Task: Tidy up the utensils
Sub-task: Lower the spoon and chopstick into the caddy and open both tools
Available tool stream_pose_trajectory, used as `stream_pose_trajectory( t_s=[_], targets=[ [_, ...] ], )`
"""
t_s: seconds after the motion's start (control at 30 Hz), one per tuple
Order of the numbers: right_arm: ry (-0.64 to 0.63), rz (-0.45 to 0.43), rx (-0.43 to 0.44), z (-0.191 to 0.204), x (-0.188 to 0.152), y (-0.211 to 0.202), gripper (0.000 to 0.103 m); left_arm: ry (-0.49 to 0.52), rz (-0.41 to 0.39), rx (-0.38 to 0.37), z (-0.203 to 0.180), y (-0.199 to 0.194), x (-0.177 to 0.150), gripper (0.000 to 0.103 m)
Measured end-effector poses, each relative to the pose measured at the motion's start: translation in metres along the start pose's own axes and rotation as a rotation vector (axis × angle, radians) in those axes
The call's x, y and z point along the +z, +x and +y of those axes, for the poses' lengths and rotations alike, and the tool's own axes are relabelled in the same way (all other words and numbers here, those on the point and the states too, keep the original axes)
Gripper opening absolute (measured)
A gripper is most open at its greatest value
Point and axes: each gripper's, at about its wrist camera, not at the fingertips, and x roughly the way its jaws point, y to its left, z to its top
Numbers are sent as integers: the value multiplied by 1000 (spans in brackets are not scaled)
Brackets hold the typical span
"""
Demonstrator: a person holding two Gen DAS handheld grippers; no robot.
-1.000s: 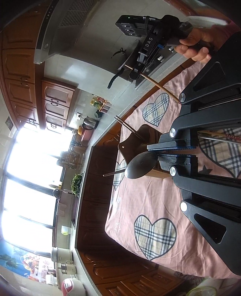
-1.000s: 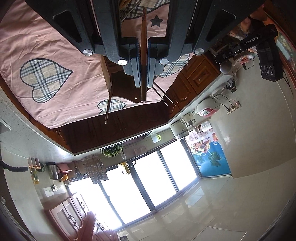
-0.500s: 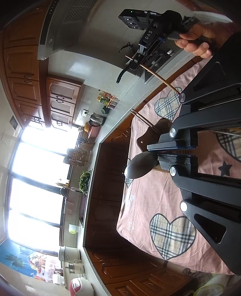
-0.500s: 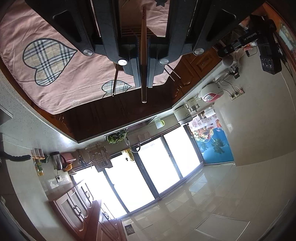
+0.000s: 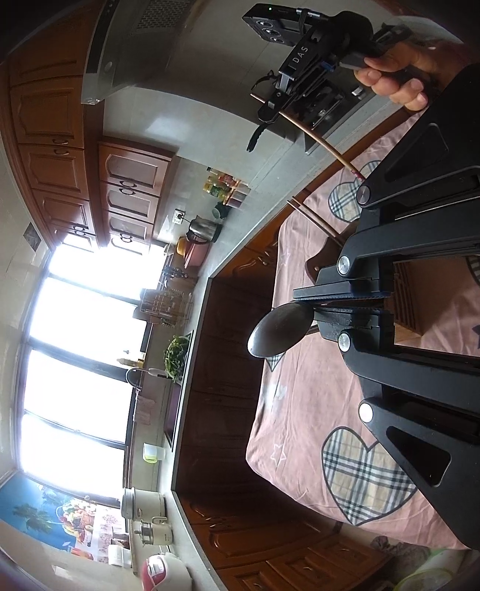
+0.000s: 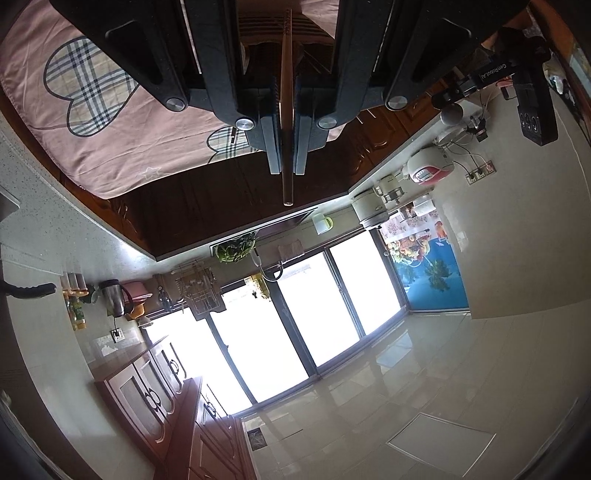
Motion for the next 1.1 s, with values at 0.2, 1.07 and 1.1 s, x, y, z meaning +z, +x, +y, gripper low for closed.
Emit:
stream_pose_trajectory(
  t_s=[0.2,1.07,1.1],
  targets=[
    [4,-31,-2,-8,4,19,5,19,-16,34,0,19,5,2],
    [0,129,-65,-40,-60,100,6,89,139,62,-9,114,-54,2],
    [-2,139,-66,-40,-63,101,6,84,150,60,-8,117,-57,2]
  ],
)
